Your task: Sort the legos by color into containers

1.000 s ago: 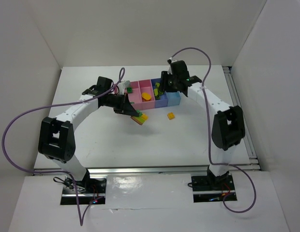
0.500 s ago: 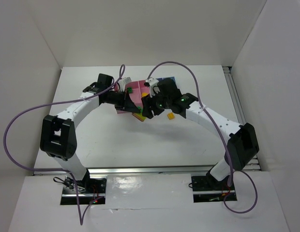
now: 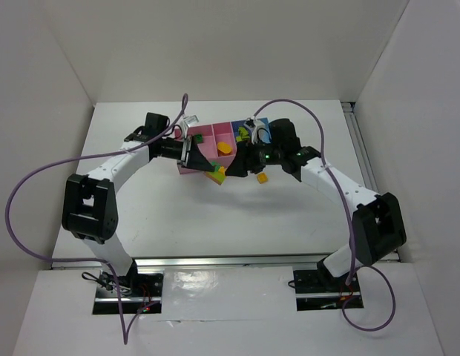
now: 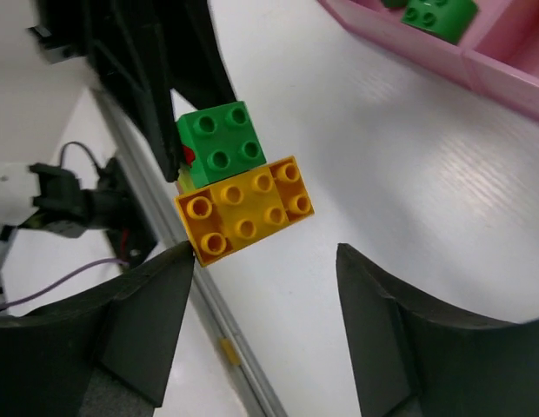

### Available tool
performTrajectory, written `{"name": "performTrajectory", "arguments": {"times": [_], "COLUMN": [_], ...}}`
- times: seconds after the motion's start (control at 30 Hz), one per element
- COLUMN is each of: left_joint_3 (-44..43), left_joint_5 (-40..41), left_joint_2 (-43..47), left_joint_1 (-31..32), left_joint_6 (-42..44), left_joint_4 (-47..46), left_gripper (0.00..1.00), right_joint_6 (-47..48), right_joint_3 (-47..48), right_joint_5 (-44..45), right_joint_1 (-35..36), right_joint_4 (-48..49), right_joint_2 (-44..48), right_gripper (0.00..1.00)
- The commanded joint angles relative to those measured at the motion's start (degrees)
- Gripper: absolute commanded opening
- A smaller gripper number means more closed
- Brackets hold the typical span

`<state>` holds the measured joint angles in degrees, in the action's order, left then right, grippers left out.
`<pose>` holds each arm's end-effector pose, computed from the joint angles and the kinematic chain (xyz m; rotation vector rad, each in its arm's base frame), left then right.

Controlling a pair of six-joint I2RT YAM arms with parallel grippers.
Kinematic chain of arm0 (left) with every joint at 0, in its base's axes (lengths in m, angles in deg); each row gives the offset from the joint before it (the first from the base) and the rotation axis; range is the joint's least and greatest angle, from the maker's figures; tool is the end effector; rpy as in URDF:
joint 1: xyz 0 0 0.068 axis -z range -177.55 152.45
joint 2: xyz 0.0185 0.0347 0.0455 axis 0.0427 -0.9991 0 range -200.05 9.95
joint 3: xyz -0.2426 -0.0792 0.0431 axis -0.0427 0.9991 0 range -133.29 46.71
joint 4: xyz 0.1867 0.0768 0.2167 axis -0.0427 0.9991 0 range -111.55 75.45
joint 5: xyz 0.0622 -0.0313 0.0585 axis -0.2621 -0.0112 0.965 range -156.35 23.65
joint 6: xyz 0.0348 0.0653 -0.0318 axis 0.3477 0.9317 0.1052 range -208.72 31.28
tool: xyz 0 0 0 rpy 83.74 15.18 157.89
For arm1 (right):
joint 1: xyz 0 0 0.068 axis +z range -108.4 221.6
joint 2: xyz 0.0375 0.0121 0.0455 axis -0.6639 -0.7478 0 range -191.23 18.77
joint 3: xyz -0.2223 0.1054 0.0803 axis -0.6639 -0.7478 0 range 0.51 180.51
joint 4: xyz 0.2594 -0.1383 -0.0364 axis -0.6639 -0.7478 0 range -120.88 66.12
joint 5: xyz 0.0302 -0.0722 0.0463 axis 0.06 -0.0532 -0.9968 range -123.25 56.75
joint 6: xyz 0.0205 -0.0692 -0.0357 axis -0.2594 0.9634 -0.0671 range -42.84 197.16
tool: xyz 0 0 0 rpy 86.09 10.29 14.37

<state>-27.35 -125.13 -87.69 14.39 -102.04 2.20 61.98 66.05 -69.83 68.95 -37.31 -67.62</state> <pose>0.3888 -0.1431 0.2221 0.4694 2.2632 -1.4335 0.3330 0.2190 0.2451 -0.6193 2.1605 1.1065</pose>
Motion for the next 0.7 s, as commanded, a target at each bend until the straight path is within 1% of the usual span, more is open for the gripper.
{"name": "performTrajectory", "arguments": {"times": [0.0,0.03,0.07,0.1,0.23,0.33,0.4,0.5,0.6,0.67], "left_joint_3": [0.5,0.5,0.5,0.5,-1.3,-1.3,-1.3,-1.3,-1.3,-1.3], "left_joint_5": [-20.7,-20.8,-22.6,-22.6,-23.7,-23.7,-24.3,-24.3,-23.8,-23.7], "left_joint_2": [-1.5,-1.5,-1.5,-1.5,-2.0,-2.6,-2.6,-2.6,-2.6,-3.2], "left_joint_1": [-1.1,-1.1,-1.1,-1.1,-1.1,-1.1,-1.1,-1.1,-1.1,-1.1], "left_joint_6": [1.5,1.5,2.7,2.7,3.3,3.8,3.8,4.4,5.1,5.1], "left_joint_4": [-5.9,-6.5,-6.5,-6.5,-6.5,-6.5,-6.5,-6.5,-5.2,-5.2], "left_gripper": [0.00,0.00,0.00,0.00,0.00,0.00,0.00,0.00,0.00,0.00], "right_joint_6": [-1.8,-1.8,-1.8,-1.8,-1.2,0.0,0.0,-0.6,-0.6,-0.6], "right_joint_3": [-1.1,-1.1,-1.1,-1.1,0.2,1.5,2.1,3.4,4.8,4.8], "right_joint_5": [-9.5,-10.9,-12.3,-15.3,-19.5,-20.8,-22.2,-27.0,-29.7,-32.0], "right_joint_1": [-2.1,-2.7,-3.3,-3.3,-3.3,-3.3,-3.3,-3.3,-3.3,-3.3], "right_joint_4": [5.5,5.5,5.5,5.5,4.8,2.7,2.7,2.7,2.2,3.5], "right_joint_2": [3.9,3.9,3.9,3.9,1.8,-0.3,-1.1,-3.5,-5.2,-5.7], "right_gripper": [0.75,0.77,0.81,0.83,0.92,0.93,0.97,0.98,0.99,0.99]}}
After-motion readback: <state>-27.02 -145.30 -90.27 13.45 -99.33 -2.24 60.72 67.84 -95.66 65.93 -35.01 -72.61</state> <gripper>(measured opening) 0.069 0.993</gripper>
